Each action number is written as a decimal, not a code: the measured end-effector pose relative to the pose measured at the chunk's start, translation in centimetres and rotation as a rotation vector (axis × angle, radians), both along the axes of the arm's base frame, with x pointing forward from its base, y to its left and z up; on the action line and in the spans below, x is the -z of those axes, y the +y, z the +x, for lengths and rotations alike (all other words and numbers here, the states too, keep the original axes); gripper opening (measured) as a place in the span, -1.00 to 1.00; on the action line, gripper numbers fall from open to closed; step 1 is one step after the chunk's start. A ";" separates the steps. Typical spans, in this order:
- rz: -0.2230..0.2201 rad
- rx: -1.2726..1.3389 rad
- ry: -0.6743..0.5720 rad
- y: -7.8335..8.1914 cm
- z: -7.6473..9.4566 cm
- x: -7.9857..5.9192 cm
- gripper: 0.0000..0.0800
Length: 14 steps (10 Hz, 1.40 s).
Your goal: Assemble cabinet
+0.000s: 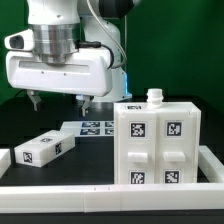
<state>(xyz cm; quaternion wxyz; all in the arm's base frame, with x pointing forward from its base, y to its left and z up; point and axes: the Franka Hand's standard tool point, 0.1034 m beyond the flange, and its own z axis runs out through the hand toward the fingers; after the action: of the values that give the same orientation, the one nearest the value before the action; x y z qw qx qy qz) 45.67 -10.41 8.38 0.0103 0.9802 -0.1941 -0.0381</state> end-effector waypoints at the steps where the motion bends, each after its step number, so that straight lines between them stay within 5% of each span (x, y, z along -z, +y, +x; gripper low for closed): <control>1: 0.000 -0.001 0.001 0.0 0.0 0.0 0.99; 6: -0.006 0.059 0.010 -3.8 -0.5 2.5 0.99; 14: -0.013 0.046 -0.012 -3.9 0.8 3.6 0.99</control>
Offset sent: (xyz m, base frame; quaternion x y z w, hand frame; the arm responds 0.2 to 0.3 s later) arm -0.0021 -0.0448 -0.0213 0.0216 0.0106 0.0431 0.9988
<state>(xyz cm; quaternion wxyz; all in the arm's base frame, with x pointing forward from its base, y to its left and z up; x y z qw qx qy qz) 46.43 -14.30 4.79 0.0146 0.9756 -0.2169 -0.0313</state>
